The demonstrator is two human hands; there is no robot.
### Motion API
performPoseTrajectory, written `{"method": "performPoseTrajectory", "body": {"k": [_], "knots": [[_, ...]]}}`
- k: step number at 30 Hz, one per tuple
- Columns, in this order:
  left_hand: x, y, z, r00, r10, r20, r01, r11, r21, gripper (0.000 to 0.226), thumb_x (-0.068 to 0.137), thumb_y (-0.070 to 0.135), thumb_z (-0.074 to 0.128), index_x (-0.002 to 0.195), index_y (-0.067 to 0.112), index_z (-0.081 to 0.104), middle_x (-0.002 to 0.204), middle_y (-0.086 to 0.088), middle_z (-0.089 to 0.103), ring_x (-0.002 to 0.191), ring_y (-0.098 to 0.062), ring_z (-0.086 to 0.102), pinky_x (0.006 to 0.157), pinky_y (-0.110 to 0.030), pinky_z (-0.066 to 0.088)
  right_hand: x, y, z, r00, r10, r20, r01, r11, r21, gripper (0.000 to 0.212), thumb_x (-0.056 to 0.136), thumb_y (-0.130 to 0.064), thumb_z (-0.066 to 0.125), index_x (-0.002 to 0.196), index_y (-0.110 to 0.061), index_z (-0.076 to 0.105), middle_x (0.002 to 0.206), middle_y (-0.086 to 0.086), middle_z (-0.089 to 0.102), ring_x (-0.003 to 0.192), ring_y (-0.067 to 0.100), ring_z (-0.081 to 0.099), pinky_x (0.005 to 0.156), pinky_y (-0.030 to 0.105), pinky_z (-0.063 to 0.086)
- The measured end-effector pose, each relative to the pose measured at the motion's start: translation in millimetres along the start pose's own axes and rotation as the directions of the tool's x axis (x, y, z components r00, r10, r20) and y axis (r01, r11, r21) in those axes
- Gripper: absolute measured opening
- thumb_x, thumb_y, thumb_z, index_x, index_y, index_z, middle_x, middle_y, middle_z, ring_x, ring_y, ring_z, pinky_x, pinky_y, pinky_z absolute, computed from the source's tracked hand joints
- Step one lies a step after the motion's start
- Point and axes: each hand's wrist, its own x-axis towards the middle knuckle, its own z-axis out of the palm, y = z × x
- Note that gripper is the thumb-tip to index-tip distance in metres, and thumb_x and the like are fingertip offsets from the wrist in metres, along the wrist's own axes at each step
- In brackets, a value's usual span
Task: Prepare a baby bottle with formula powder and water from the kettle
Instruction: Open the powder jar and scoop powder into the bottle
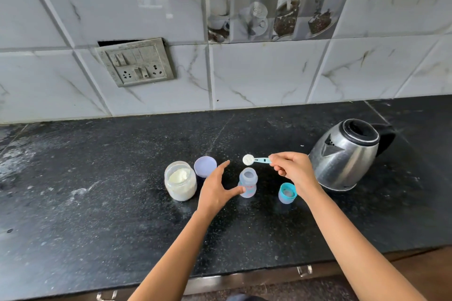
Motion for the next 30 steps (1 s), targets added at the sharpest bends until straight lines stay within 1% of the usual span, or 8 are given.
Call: {"method": "performPoseTrajectory", "body": {"k": [4, 7, 9, 13, 20, 24, 27, 30], "knots": [[5, -2, 19, 0.998, -0.031, 0.060, 0.029, 0.999, 0.038, 0.090, 0.067, 0.042, 0.081, 0.142, 0.028, 0.035, 0.144, 0.007, 0.043, 0.131, -0.008, 0.038, 0.101, -0.020, 0.031, 3, 13, -9, 1.000, 0.010, -0.003, -0.010, 0.999, -0.037, 0.006, 0.084, -0.014, 0.070, 0.084, -0.011, 0.075, 0.076, 0.010, 0.071, 0.063, 0.011, 0.057, 0.061, 0.023, 0.049], [8, -2, 28, 0.996, -0.042, 0.081, 0.037, 0.997, 0.070, 0.088, 0.065, 0.045, 0.079, 0.141, 0.028, 0.037, 0.141, 0.009, 0.047, 0.128, -0.009, 0.043, 0.104, -0.028, 0.037, 4, 19, -9, 1.000, 0.019, 0.004, -0.019, 0.997, -0.068, 0.006, 0.084, -0.014, 0.070, 0.082, -0.013, 0.075, 0.076, 0.011, 0.071, 0.063, 0.012, 0.057, 0.062, 0.023, 0.050], [11, -1, 35, 0.995, -0.032, 0.093, 0.027, 0.998, 0.055, 0.080, 0.064, 0.044, 0.079, 0.134, 0.030, 0.044, 0.131, 0.012, 0.054, 0.119, -0.007, 0.050, 0.099, -0.029, 0.043, 5, 22, -9, 1.000, 0.024, 0.008, -0.023, 0.995, -0.094, 0.007, 0.084, -0.013, 0.069, 0.080, -0.015, 0.075, 0.076, 0.011, 0.071, 0.062, 0.012, 0.057, 0.063, 0.023, 0.051], [16, 5, 40, 0.996, -0.039, 0.076, 0.040, 0.999, -0.009, 0.052, 0.067, 0.031, 0.077, 0.113, 0.033, 0.053, 0.105, 0.015, 0.062, 0.096, -0.007, 0.058, 0.082, -0.024, 0.047, 7, 25, -10, 1.000, 0.000, 0.018, 0.002, 0.992, -0.124, 0.008, 0.082, -0.011, 0.068, 0.078, -0.013, 0.075, 0.073, 0.013, 0.070, 0.061, 0.013, 0.056, 0.063, 0.024, 0.051], [22, 9, 42, 0.996, 0.008, 0.087, -0.014, 0.997, 0.070, 0.054, 0.065, 0.037, 0.078, 0.113, 0.032, 0.055, 0.104, 0.013, 0.063, 0.094, -0.007, 0.057, 0.081, -0.028, 0.049, 14, 28, -13, 0.996, -0.083, 0.018, 0.085, 0.961, -0.262, 0.008, 0.082, -0.013, 0.069, 0.078, -0.017, 0.075, 0.067, 0.006, 0.070, 0.060, 0.013, 0.061, 0.064, 0.025, 0.053], [25, 10, 42, 0.995, 0.017, 0.103, -0.028, 0.994, 0.108, 0.057, 0.062, 0.041, 0.078, 0.113, 0.035, 0.055, 0.105, 0.012, 0.063, 0.095, -0.007, 0.056, 0.082, -0.029, 0.048, 15, 26, -12, 0.981, -0.190, 0.045, 0.193, 0.903, -0.384, 0.006, 0.082, -0.017, 0.071, 0.084, -0.014, 0.075, 0.066, 0.001, 0.070, 0.061, 0.011, 0.066, 0.062, 0.024, 0.055], [25, 11, 42, 0.994, 0.003, 0.106, -0.013, 0.996, 0.089, 0.056, 0.063, 0.039, 0.079, 0.114, 0.035, 0.055, 0.106, 0.013, 0.062, 0.096, -0.007, 0.056, 0.083, -0.029, 0.048, 16, 25, -11, 0.953, -0.287, 0.102, 0.302, 0.845, -0.442, 0.007, 0.082, -0.014, 0.069, 0.082, -0.010, 0.075, 0.068, 0.000, 0.070, 0.062, 0.011, 0.067, 0.065, 0.028, 0.057], [23, 11, 43, 0.994, 0.006, 0.110, -0.015, 0.997, 0.076, 0.055, 0.064, 0.035, 0.080, 0.113, 0.034, 0.056, 0.106, 0.013, 0.063, 0.096, -0.007, 0.057, 0.083, -0.028, 0.048, 18, 23, -9, 0.916, -0.355, 0.186, 0.397, 0.741, -0.542, 0.009, 0.084, -0.012, 0.066, 0.083, -0.012, 0.075, 0.073, -0.003, 0.071, 0.067, 0.010, 0.066, 0.067, 0.028, 0.054]]}}
